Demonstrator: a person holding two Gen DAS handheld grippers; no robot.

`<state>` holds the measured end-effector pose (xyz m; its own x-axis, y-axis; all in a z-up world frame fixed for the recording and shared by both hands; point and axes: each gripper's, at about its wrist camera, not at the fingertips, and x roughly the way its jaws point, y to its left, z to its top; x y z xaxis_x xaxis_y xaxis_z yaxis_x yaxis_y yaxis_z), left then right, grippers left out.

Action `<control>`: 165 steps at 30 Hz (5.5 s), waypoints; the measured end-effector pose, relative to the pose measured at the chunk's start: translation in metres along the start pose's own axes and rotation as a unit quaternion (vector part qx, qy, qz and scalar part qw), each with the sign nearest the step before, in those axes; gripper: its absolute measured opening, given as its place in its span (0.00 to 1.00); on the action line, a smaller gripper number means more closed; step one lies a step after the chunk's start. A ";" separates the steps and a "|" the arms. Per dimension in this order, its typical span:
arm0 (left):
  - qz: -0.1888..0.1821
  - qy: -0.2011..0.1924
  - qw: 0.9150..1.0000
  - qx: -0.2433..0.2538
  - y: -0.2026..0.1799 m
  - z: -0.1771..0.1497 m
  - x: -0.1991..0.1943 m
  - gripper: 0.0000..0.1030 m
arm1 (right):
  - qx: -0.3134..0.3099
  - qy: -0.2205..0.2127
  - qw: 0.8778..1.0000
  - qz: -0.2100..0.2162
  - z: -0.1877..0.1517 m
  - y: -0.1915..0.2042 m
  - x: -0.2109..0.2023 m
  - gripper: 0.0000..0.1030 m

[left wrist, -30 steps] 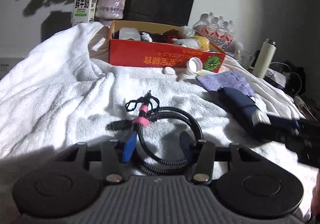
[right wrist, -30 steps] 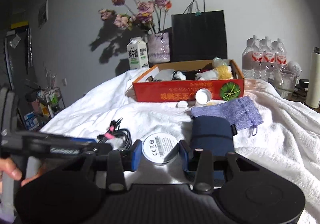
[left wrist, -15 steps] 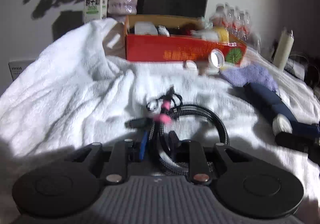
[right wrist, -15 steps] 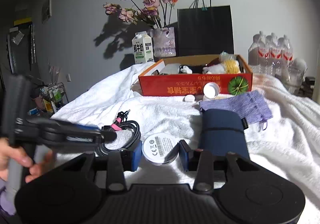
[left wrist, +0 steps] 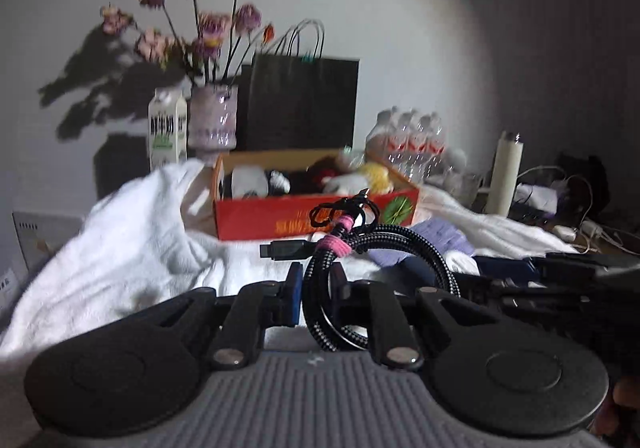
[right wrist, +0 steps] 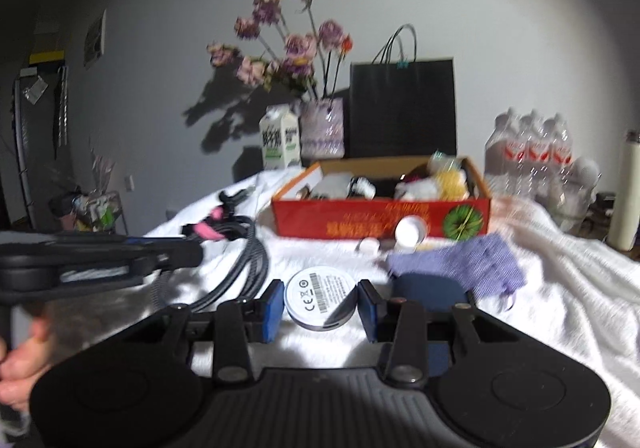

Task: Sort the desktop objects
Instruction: 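Carry the braided cable and charging puck into the box and open both tools, then withdraw both tools from the box back over the towel, then grasp the lavender cloth bag with the left tool while the right tool grasps the navy pouch, then carry the lavender bag and navy pouch over the box and open both tools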

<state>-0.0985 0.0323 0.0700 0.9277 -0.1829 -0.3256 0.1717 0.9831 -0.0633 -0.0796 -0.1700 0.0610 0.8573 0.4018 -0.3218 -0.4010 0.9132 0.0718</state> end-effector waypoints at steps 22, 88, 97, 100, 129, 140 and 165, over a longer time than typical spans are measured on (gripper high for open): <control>0.039 0.201 0.977 -0.057 0.056 0.130 0.342 0.14 | 0.056 0.155 0.986 -0.006 0.197 -0.116 0.321 0.37; 0.069 0.105 0.992 0.002 -0.012 -0.031 0.044 0.98 | 0.036 0.075 0.995 -0.058 -0.010 -0.042 0.008 0.92; 0.055 0.121 0.991 -0.001 -0.013 -0.036 0.061 0.98 | 0.070 0.110 0.988 -0.077 -0.021 -0.058 0.058 0.80; 0.045 0.124 0.991 0.003 -0.013 -0.033 0.069 0.97 | 0.062 0.124 0.986 -0.092 -0.028 -0.057 0.075 0.71; -0.063 0.170 0.983 0.037 -0.067 0.011 0.260 0.49 | 0.100 0.107 0.980 -0.136 -0.043 -0.119 0.029 0.65; -0.084 0.118 0.989 0.008 -0.060 0.030 0.191 0.08 | 0.075 0.122 0.979 -0.147 -0.038 -0.116 0.044 0.71; -0.001 0.010 0.999 -0.036 -0.002 0.001 -0.022 0.07 | 0.010 0.040 0.998 -0.050 -0.011 -0.008 -0.022 0.58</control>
<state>-0.1189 0.0340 0.0787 0.9202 -0.1864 -0.3443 0.1495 0.9800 -0.1310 -0.0986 -0.1866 0.0567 0.8640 0.3034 -0.4018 -0.3084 0.9497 0.0540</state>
